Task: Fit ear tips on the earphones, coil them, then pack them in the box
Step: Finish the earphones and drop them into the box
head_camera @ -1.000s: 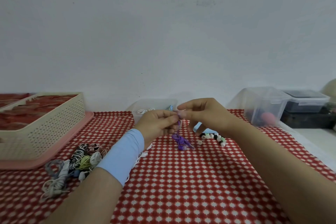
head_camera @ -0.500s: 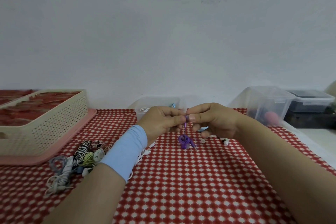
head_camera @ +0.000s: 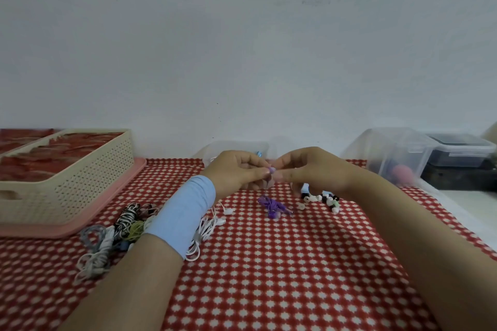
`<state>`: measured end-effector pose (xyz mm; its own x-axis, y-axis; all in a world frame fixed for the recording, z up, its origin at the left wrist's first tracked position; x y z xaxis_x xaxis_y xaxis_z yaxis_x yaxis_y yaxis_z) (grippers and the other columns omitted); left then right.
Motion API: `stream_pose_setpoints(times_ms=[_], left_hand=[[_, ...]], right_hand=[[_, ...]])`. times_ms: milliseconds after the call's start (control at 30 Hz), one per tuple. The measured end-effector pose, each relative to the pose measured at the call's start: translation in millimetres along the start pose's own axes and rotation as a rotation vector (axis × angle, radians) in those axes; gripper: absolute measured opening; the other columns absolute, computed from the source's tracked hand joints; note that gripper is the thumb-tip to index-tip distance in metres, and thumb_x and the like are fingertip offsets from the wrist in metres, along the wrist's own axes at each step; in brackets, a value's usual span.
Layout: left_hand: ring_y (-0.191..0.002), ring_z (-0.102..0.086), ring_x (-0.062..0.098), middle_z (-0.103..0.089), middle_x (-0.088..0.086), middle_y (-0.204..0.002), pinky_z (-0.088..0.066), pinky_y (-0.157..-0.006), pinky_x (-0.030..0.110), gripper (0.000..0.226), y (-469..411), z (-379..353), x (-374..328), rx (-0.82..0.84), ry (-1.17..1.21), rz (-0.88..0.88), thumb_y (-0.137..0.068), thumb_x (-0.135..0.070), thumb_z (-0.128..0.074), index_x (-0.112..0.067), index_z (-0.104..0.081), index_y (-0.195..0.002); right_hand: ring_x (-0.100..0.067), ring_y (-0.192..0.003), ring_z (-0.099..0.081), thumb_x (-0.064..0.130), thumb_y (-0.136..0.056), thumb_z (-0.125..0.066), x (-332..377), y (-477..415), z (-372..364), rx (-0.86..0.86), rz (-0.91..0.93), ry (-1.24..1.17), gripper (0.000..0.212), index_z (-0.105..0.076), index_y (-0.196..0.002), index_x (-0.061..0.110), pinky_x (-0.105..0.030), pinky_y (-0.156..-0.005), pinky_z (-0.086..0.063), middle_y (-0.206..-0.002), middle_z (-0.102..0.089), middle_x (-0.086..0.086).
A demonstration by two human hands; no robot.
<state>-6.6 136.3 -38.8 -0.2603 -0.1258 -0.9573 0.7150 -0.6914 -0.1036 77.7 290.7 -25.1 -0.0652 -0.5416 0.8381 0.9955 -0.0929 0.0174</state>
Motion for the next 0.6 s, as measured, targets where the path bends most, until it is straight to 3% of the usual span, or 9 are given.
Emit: stream_pose_setpoints(times_ms=[100, 167, 300, 433, 533, 600], left_hand=[[-0.070, -0.068, 0.012, -0.075, 0.002, -0.080, -0.059, -0.071, 0.023, 0.014, 0, 6, 0, -0.029, -0.092, 0.010, -0.088, -0.006, -0.070, -0.005, -0.072, -0.101], [-0.068, -0.066, 0.010, -0.074, 0.004, -0.081, -0.058, -0.069, 0.021, 0.017, 1, 6, -1, -0.034, -0.131, 0.005, -0.088, -0.007, -0.070, -0.009, -0.072, -0.106], [-0.072, -0.067, 0.010, -0.075, 0.012, -0.089, -0.057, -0.068, 0.018, 0.015, 3, 10, -2, -0.026, -0.244, 0.007, -0.088, -0.012, -0.071, -0.013, -0.074, -0.103], [-0.071, -0.068, 0.010, -0.075, 0.010, -0.088, -0.058, -0.070, 0.023, 0.013, -2, 28, -10, -0.023, -0.262, 0.018, -0.089, -0.012, -0.070, -0.009, -0.074, -0.101], [-0.071, -0.066, 0.013, -0.074, 0.008, -0.086, -0.058, -0.070, 0.024, 0.010, -13, 49, -24, -0.078, -0.290, -0.003, -0.089, -0.012, -0.068, -0.012, -0.073, -0.098], [-0.069, -0.065, 0.011, -0.074, 0.007, -0.084, -0.057, -0.070, 0.026, 0.007, -24, 62, -32, -0.116, -0.287, -0.009, -0.090, -0.011, -0.067, -0.015, -0.071, -0.093]], right_hand=[[-0.008, -0.089, -0.070, 0.050, -0.075, -0.084, 3, -2, -16, 0.092, -0.044, 0.409, 0.050, -0.074, -0.116, 0.024, -0.024, -0.078, -0.057, -0.108, -0.073, 0.011], [-0.010, -0.096, -0.068, 0.055, -0.075, -0.082, -1, -4, -32, 0.154, -0.059, 0.648, 0.048, -0.076, -0.113, 0.026, -0.029, -0.089, -0.054, -0.106, -0.074, 0.010], [-0.015, -0.095, -0.064, 0.038, -0.085, -0.078, -2, -5, -42, 0.127, -0.040, 0.763, 0.029, -0.077, -0.111, 0.025, -0.027, -0.082, -0.052, -0.103, -0.073, 0.006], [-0.015, -0.081, -0.070, 0.031, -0.084, -0.079, 11, -8, -27, 0.042, -0.040, 0.653, 0.020, -0.080, -0.103, 0.022, -0.017, -0.060, -0.051, -0.093, -0.076, 0.003], [-0.018, -0.076, -0.071, 0.030, -0.082, -0.080, 31, -24, -7, -0.076, -0.016, 0.615, 0.018, -0.080, -0.095, 0.018, -0.027, -0.063, -0.059, -0.089, -0.076, -0.002], [-0.019, -0.069, -0.071, 0.026, -0.083, -0.080, 46, -42, 3, -0.117, -0.002, 0.617, 0.012, -0.079, -0.091, 0.016, -0.024, -0.054, -0.055, -0.080, -0.075, -0.004]])
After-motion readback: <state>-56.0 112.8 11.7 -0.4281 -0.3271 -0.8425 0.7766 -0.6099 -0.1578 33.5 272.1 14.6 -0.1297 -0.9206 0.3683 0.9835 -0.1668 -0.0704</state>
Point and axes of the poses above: each hand's wrist, its own y-axis away from the middle knuckle, its own z-axis out of the back of the hand, x = y × z, the point moved 5 cm from there along -y, towards the middle knuckle
